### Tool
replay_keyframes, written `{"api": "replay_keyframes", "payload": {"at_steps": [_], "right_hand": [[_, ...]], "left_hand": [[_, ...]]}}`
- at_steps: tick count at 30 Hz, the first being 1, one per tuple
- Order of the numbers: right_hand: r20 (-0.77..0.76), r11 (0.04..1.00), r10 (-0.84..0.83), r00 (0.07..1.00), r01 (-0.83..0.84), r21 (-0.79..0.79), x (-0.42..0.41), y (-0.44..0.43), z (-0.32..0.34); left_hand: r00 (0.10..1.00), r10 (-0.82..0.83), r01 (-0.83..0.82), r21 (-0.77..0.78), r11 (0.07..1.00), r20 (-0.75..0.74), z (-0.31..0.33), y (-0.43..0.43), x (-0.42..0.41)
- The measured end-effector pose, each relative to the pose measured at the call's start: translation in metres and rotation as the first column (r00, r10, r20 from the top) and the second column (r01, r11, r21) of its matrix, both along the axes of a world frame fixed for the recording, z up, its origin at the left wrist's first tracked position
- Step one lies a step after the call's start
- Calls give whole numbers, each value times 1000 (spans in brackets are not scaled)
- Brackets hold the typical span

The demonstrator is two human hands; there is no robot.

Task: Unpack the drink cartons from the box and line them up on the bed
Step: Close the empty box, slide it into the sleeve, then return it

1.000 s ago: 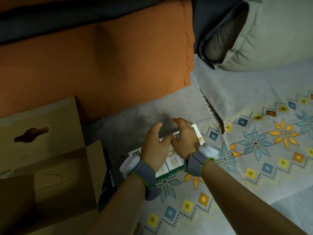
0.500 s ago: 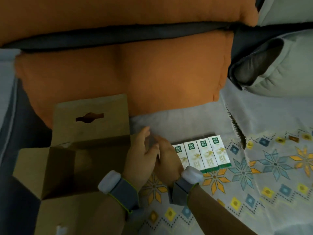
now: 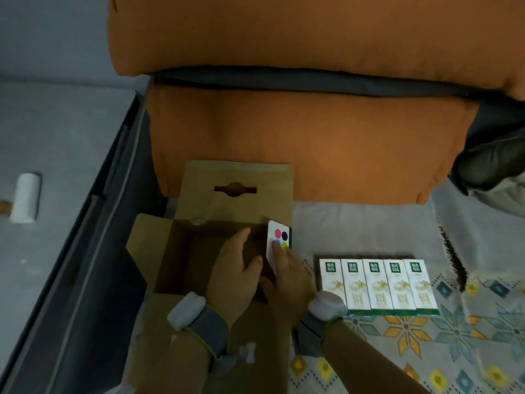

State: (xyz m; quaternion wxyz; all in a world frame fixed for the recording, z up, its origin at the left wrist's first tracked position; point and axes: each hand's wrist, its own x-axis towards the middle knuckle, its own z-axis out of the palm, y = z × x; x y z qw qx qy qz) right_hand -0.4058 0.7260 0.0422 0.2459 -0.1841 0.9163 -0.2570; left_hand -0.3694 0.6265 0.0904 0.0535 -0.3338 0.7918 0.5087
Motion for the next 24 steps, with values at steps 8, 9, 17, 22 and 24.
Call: {"api": "replay_keyframes", "payload": {"at_steps": [8,9,17,22,24], "right_hand": [[-134,909,233,963,-167,382,15,-23,-36],[-181,890,269,946,-172,422,16,-25,-39],[-106,882,257,961,-188,432,23,-36,-71],[-103,872,211,972,-140,468,27,-37,-85],[-65,879,163,984,-115,463,27,-35,-89]], "left_hand": [[996,-63,70,-118,991,66,-10,-54,29],[997,-39,46,-99,994,68,-14,-62,33],[973,181,-139,-259,956,146,-41,-113,46],[946,261,-207,-259,943,193,-57,-137,52],[943,265,-231,-175,957,203,-60,-142,54]]}}
